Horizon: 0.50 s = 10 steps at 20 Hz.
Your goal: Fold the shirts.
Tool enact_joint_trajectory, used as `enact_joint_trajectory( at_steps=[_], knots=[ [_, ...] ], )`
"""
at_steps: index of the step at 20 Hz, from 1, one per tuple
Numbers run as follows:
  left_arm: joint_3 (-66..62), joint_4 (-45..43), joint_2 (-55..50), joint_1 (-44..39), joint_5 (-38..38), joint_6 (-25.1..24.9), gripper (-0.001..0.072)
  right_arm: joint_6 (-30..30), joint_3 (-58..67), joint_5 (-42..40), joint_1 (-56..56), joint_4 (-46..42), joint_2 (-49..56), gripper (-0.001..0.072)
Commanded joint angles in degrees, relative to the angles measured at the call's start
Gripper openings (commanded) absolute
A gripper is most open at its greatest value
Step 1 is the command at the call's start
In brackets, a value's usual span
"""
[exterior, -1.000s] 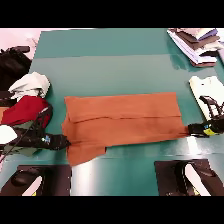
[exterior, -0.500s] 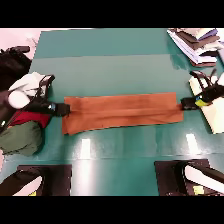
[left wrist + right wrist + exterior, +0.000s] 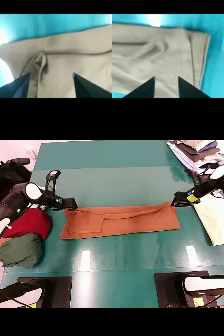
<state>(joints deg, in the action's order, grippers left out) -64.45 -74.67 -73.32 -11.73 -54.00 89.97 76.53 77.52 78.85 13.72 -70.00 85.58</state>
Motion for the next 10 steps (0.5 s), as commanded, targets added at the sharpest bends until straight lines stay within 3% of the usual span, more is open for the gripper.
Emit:
enact_joint_trajectory(
  at_steps=[1, 3, 4, 5, 10],
  knots=[
    [-4.57, 1.16, -0.66, -0.02, -5.01, 0.61, 0.0511, -5.01, 1.29, 0.92, 5.25, 7.5, 1.31, 0.0406],
    [-5.18, 5.99, -0.55, -0.02, -6.38, -1.75, 0.0058, -6.8, -0.42, 2.58, 10.03, 7.54, 0.92, 0.0447],
    [-5.14, 8.79, -0.61, -0.02, -6.43, -3.1, 0.0024, -7.04, -2.56, 2.49, 12.85, 7.67, 0.66, 0.0554],
    [-5.14, 10.93, -0.61, -0.44, -5.7, -3.3, 0.0024, -7.54, -5.07, 2.49, 15.43, 8.72, 0.74, 0.0578],
    [-5.14, 12.15, -1.86, -9.84, 5.25, -1.4, 0.0023, -16.46, -17.86, 1.44, 24.13, 20.48, 5.64, 0.0572]
  ],
)
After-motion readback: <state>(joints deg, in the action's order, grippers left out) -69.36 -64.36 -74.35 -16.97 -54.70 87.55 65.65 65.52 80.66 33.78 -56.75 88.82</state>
